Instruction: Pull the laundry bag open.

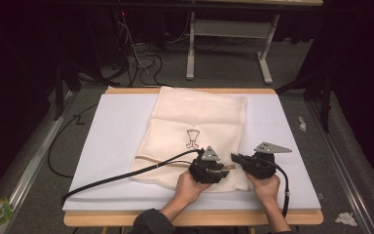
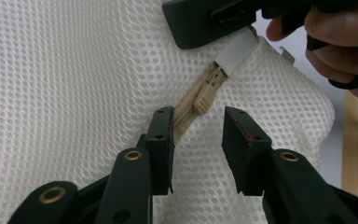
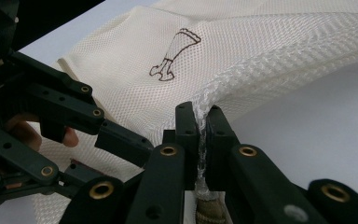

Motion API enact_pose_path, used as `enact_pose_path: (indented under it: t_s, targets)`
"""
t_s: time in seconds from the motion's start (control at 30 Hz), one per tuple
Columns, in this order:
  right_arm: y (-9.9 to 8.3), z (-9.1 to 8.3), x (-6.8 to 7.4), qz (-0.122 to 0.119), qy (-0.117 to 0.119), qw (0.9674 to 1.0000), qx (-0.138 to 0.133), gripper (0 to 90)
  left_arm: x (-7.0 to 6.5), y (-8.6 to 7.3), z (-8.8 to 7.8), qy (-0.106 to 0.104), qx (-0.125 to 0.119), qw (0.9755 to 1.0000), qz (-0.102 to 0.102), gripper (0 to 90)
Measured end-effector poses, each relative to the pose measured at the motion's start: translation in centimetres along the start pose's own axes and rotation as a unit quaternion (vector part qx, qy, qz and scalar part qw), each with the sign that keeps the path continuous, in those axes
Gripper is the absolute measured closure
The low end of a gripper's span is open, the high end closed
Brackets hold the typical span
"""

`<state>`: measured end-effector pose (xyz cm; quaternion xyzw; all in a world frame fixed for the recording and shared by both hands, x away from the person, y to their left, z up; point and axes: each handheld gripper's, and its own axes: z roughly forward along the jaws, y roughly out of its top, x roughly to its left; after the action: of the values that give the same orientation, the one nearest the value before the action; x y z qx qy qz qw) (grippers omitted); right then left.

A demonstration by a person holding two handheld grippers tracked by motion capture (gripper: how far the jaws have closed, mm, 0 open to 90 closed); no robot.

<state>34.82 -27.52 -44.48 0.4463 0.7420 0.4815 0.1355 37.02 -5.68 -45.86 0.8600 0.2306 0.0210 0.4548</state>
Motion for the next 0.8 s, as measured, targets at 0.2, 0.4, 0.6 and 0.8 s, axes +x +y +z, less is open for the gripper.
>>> enact_pose_path:
  t_s: [0.2, 0.4, 0.6, 0.8]
  targets:
    - [0.1, 0.2, 0.1, 0.001, -0.001, 1.0000, 0.007, 87.8, -1.0, 0.6, 1.0, -0.005, 0.003, 0.9997, 0.021, 65.1]
    - [0.1, 0.2, 0.1, 0.003, 0.001, 1.0000, 0.008, 87.8, -1.1, 0.7, 0.8, -0.024, 0.003, 0.9996, 0.018, 72.5]
    - [0.1, 0.2, 0.1, 0.006, 0.009, 0.9999, 0.008, 87.8, -1.2, 0.4, 1.3, -0.023, 0.002, 0.9996, 0.014, 77.1]
    - [0.1, 0.2, 0.3, 0.003, 0.009, 0.9999, 0.008, 87.8, -1.1, 0.5, 1.2, -0.010, 0.008, 0.9999, 0.011, 83.3]
